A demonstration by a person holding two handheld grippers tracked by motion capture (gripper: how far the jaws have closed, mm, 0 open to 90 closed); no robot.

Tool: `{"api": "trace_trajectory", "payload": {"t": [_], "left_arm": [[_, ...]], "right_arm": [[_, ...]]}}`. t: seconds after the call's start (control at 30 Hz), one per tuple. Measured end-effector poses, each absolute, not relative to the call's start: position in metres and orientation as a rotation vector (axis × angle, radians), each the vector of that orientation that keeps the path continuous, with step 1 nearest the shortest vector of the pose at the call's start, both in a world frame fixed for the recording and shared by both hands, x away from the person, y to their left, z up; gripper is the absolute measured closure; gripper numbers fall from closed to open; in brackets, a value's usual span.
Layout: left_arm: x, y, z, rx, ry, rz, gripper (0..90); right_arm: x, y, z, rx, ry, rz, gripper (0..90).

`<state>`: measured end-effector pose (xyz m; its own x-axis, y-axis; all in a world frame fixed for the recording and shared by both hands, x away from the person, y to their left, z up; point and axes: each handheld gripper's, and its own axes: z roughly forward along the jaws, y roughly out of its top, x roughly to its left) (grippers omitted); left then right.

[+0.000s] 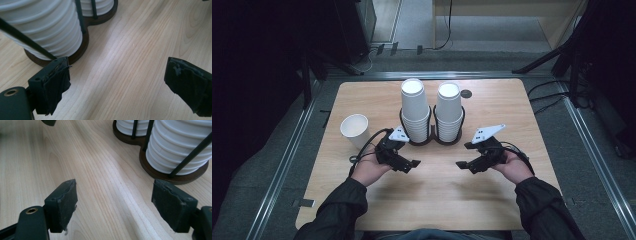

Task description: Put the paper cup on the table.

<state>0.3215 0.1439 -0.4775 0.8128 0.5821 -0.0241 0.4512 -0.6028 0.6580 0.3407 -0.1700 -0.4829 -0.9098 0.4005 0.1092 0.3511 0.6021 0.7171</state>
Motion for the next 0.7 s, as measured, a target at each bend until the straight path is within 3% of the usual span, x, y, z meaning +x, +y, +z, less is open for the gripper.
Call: {"api": "trace_trajectory", "payload": {"t": [0.7], "left_arm": [[0.323,0.119,-0.487,2.397,0.653,0.211,6.8]], "right_arm": [[0.335,-0.178,-0.485,0.686,2.741,1.221,20.8]]}}
